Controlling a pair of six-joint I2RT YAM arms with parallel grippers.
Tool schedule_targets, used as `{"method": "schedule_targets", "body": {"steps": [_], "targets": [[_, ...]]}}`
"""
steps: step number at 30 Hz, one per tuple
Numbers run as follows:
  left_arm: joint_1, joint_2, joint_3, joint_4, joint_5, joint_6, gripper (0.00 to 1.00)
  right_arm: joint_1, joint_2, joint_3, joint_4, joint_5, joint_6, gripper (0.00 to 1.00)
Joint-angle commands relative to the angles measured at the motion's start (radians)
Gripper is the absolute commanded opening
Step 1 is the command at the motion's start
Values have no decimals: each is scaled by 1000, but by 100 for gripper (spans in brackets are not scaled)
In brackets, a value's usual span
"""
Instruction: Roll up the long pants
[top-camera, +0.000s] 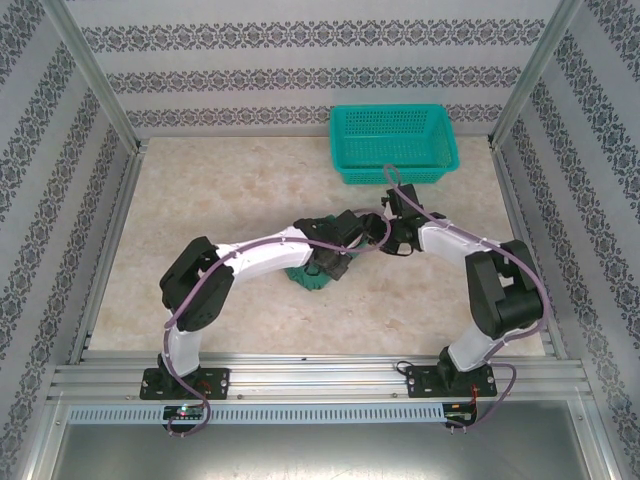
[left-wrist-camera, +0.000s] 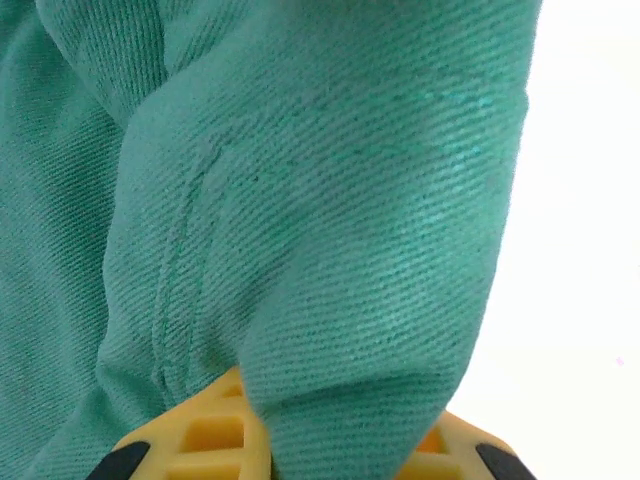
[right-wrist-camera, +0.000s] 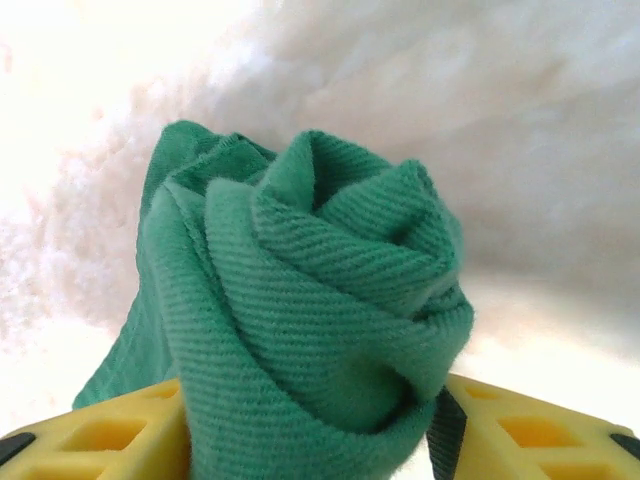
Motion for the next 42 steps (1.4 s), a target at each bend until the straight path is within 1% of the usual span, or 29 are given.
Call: {"method": "schedule_targets", "body": {"steps": [1, 3, 5, 8, 9, 10, 11, 14, 16, 19, 21, 23, 25, 26, 29, 30, 31, 35, 39, 42], "targets": [[61, 117, -77, -222, 271, -33, 0, -33, -97, 87, -80, 6, -46, 58], [94, 110, -92, -192, 355, -60, 0, -38, -103, 80, -84, 0, -41, 58], [134, 104, -115, -154, 454, -78, 0, -40, -121, 65, -92, 25, -39, 58], [189, 71, -166, -86, 584, -115, 0, -46, -186, 2, -39, 62, -21, 59], [207, 56, -183, -53, 636, -137, 0, -45, -201, -7, -37, 66, -22, 66], [229, 44, -200, -20, 692, -157, 0, -47, -207, -1, -54, 65, -27, 67], [247, 34, -223, 26, 757, -184, 0, -47, -209, 7, -69, 62, -34, 67], [310, 17, -299, 214, 942, -319, 0, -47, -201, 14, -85, 31, -58, 68], [343, 18, -334, 311, 1009, -395, 0, -44, -185, 14, -81, 5, -75, 68], [376, 19, -366, 390, 1068, -465, 0, -33, -139, 35, -96, -17, -90, 69], [401, 17, -413, 512, 1111, -561, 0, -22, -105, 46, -92, -34, -97, 69], [417, 20, -432, 535, 1107, -583, 0, 1, -69, 60, -89, -48, -105, 70], [431, 31, -474, 612, 1110, -653, 0, 35, -24, 91, -105, -64, -117, 70], [436, 35, -492, 641, 1106, -681, 0, 54, -5, 105, -114, -67, -125, 77], [453, 57, -554, 735, 1070, -752, 0, 125, 48, 150, -156, -78, -159, 79], [460, 69, -571, 765, 1063, -774, 0, 152, 60, 163, -175, -69, -166, 89], [464, 83, -589, 804, 1057, -797, 0, 176, 69, 168, -187, -53, -168, 91], [490, 130, -638, 892, 1019, -862, 0, 230, 114, 177, -199, -59, -151, 91], [535, 195, -697, 1060, 1013, -965, 0, 255, 135, 161, -192, -51, -119, 92], [547, 221, -695, 1082, 1016, -970, 0, 257, 125, 142, -197, -32, -105, 92]]}}
